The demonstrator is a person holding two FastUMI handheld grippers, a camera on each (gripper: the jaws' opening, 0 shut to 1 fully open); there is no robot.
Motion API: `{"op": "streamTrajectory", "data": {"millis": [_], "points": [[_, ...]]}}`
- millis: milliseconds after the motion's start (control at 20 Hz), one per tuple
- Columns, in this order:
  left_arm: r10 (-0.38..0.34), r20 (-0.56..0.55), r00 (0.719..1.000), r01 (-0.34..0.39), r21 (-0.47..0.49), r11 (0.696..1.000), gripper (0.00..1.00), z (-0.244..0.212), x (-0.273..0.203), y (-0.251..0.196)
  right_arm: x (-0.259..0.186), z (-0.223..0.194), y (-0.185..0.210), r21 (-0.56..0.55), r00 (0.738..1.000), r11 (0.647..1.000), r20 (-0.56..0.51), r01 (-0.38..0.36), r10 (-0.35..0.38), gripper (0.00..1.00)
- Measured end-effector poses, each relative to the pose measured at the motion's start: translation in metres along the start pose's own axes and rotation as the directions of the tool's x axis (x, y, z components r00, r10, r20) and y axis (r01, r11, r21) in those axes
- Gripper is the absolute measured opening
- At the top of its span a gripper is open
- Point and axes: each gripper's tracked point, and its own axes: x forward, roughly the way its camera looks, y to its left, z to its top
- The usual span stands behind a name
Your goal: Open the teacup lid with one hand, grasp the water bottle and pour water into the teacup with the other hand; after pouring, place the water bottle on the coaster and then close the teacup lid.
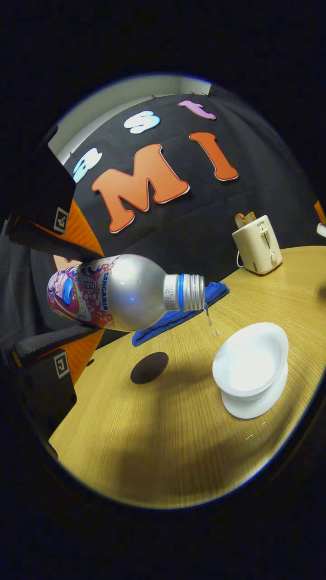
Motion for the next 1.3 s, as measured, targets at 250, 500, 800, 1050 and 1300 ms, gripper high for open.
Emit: {"op": "streamTrajectory", "data": {"millis": [250, 500, 800, 1050, 1300], "points": [[0.039, 0.011, 0.999, -0.039, 0.053, 0.998, 0.76, 0.001, 0.001, 0.007, 0.002, -0.003, 0.003, -0.006, 1.000, 1.000, -0.008, -0.003, 0.003, 0.20], [0.063, 0.009, 0.998, -0.063, 0.084, 0.994, 0.78, 0.001, 0.000, 0.013, 0.004, -0.006, 0.009, -0.027, 1.000, 1.000, -0.015, -0.014, 0.014, 0.20], [0.110, 0.002, 0.994, -0.110, 0.113, 0.988, 0.79, 0.001, -0.002, 0.018, 0.006, -0.011, 0.010, -0.037, 0.999, 0.999, -0.032, -0.014, 0.012, 0.20], [0.149, -0.010, 0.989, -0.147, 0.105, 0.984, 0.80, -0.003, -0.001, 0.020, 0.008, -0.011, 0.011, -0.041, 0.999, 0.999, -0.035, -0.011, 0.010, 0.20], [0.207, -0.019, 0.978, -0.203, 0.130, 0.970, 0.82, -0.004, -0.002, 0.028, 0.010, -0.010, 0.012, -0.043, 0.999, 0.999, -0.040, -0.008, 0.007, 0.20]]}}
